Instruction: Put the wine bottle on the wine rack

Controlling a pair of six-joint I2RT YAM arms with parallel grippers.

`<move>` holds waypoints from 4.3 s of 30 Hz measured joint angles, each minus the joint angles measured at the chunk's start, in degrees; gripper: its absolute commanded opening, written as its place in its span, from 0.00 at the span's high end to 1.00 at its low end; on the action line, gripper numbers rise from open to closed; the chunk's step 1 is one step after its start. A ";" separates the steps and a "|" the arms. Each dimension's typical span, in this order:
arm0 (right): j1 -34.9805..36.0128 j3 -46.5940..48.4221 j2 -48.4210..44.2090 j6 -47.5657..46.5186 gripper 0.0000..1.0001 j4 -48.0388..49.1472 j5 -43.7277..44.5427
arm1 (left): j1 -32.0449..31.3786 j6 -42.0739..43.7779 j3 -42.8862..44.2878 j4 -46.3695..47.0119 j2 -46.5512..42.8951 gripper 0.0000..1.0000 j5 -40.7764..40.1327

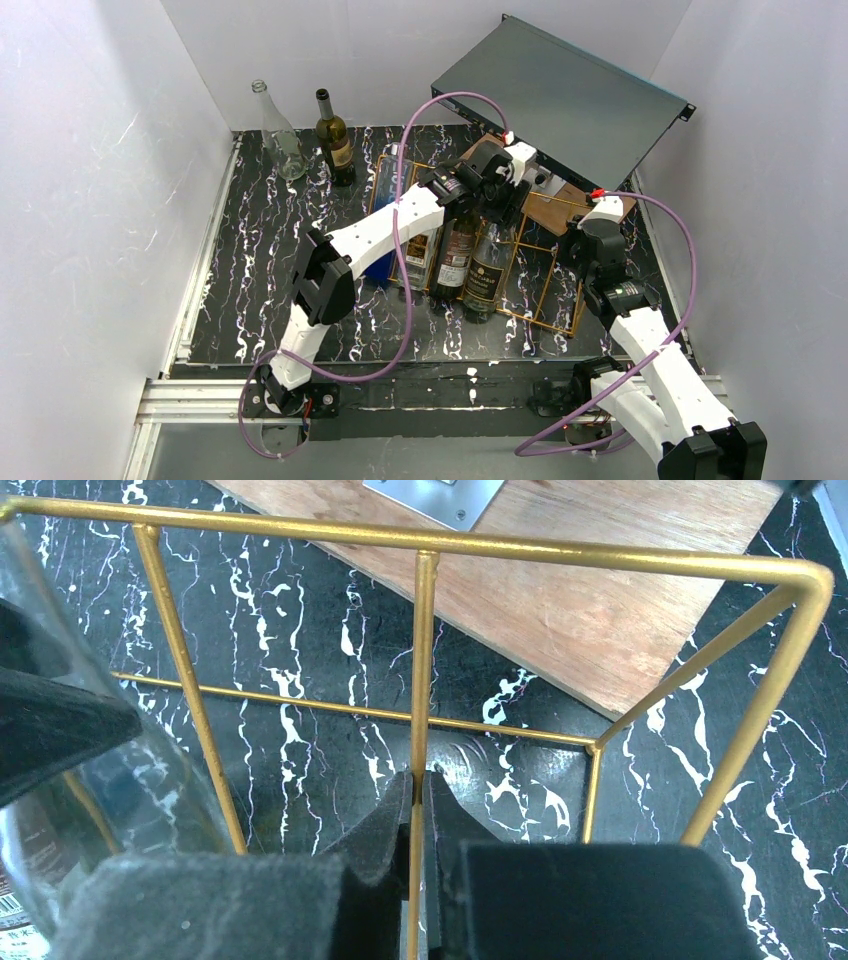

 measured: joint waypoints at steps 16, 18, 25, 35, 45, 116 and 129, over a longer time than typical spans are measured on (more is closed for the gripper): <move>0.00 -0.15 -0.07 0.00 0.99 0.13 -0.22 | 0.42 1.27 -0.66 -4.31 0.55 0.34 2.51; 0.00 -0.39 -0.07 0.00 0.99 0.39 -0.22 | 0.39 1.25 -0.66 -4.37 0.55 0.32 2.89; 0.00 -0.68 -0.07 0.00 0.99 0.76 -0.22 | 0.42 0.79 -0.63 -5.62 -0.46 0.26 3.23; 0.00 -0.85 -0.07 -0.17 0.99 1.11 -0.20 | 0.74 0.37 0.00 -8.59 -5.68 0.23 4.07; 0.00 -1.11 -0.44 0.33 0.99 1.27 -0.24 | 1.81 -1.38 -10.54 -6.51 -27.23 0.20 4.70; 1.09 -1.62 -4.55 7.45 0.23 -11.85 -6.08 | 40.44 6.38 -15.89 27.80 -10.56 0.17 -20.83; 1.09 -1.62 -4.33 7.50 0.23 -12.02 -6.10 | 40.41 7.52 -13.42 27.89 -5.97 0.46 -22.73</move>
